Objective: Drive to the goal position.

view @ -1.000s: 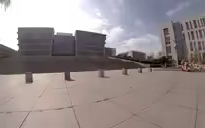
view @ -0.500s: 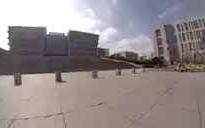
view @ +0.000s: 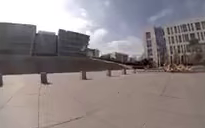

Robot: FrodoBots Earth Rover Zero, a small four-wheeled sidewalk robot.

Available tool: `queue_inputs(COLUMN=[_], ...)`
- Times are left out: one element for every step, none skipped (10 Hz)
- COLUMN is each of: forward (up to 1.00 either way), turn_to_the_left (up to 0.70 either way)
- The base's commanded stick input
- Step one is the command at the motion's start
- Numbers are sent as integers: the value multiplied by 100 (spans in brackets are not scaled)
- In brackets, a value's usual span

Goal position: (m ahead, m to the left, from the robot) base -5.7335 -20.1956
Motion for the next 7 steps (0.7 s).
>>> queue_inputs(forward=[70, 70, 70, 70, 70, 70, 70], turn_to_the_left=[-18, -32, -35, -35, -35, -35, -35])
